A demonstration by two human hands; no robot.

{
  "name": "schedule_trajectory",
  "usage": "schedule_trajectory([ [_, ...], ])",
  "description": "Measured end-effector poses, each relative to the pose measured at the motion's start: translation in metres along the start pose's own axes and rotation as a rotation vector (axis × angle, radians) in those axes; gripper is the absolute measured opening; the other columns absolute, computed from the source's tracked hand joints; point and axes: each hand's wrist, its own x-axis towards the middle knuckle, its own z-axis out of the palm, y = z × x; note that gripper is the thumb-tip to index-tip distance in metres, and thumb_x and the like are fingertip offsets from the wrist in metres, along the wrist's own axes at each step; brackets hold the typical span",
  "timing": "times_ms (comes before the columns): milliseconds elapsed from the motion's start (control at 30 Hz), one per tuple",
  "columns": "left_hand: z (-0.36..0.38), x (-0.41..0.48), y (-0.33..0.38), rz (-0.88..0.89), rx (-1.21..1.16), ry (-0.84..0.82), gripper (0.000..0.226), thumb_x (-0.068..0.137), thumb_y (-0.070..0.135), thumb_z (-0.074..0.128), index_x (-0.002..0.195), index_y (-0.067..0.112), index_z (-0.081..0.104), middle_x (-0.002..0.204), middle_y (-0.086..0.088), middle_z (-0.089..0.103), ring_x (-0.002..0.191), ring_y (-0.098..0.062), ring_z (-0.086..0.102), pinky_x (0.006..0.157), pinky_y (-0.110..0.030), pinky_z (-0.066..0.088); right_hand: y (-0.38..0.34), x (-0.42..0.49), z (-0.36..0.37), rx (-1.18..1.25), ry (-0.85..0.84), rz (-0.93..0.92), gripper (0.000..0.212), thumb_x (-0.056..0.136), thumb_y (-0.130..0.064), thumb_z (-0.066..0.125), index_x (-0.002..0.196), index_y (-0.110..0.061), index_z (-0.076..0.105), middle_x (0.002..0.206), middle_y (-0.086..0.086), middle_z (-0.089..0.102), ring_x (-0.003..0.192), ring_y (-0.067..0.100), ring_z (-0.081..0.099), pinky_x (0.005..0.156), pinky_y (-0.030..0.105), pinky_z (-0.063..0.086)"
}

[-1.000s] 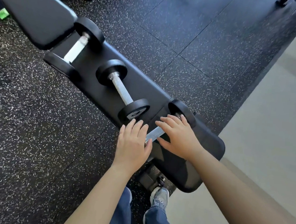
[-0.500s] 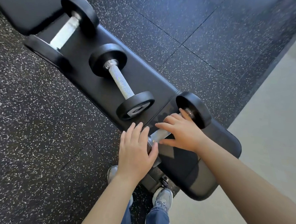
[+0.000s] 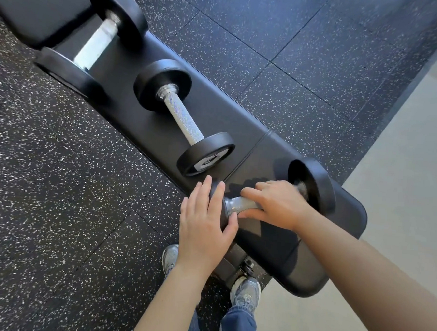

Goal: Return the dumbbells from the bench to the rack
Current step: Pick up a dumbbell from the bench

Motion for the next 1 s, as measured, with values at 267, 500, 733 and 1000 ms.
schedule_trajectory([
  [267, 0.004, -0.017, -0.001, 0.03, -0.079, -0.077, 0.057, 0.076, 0.03, 0.045, 0.131, 0.017, 0.04, 0.142, -0.019, 0.038, 0.123, -0.035, 0.046, 0.093, -0.051, 0.045, -0.011, -0.015, -0.005, 0.136, -0.227, 0.039, 0.044, 0.082, -0.054, 0.055, 0.12, -0.031, 0.053, 0.089, 0.001, 0.066, 0.079, 0.025, 0.064, 0.06, 0.026, 0.035],
  [500, 0.002, -0.034, 0.013, -0.128, -0.337, -0.026, 0.062, 0.08, 0.009, 0.063, 0.135, 0.022, 0.038, 0.145, -0.021, 0.033, 0.126, -0.034, 0.043, 0.096, -0.036, 0.04, -0.028, -0.018, -0.016, 0.223, -0.425, 0.235, 0.047, 0.085, -0.045, 0.057, 0.128, -0.038, 0.042, 0.106, 0.003, 0.065, 0.101, 0.024, 0.059, 0.08, 0.031, 0.042],
  [733, -0.035, -0.007, 0.025, -0.053, -0.329, 0.096, 0.044, 0.079, 0.008, 0.061, 0.122, 0.012, 0.057, 0.108, -0.008, 0.062, 0.098, -0.011, 0.051, 0.085, -0.019, 0.037, -0.075, -0.035, -0.044, 0.624, -0.309, 0.576, 0.047, 0.087, -0.031, 0.059, 0.13, -0.029, 0.04, 0.118, 0.007, 0.062, 0.099, 0.026, 0.059, 0.088, 0.036, 0.046],
  [1000, -0.137, 0.006, 0.063, -0.051, -0.621, 0.087, 0.04, 0.072, 0.004, 0.075, 0.106, 0.023, 0.066, 0.098, 0.023, 0.061, 0.096, 0.007, 0.056, 0.091, -0.017, 0.044, -0.124, -0.049, -0.147, 0.837, -0.283, 0.644, 0.048, 0.089, -0.02, 0.055, 0.13, -0.027, 0.032, 0.102, 0.008, 0.062, 0.062, 0.017, 0.061, 0.065, 0.024, 0.052],
])
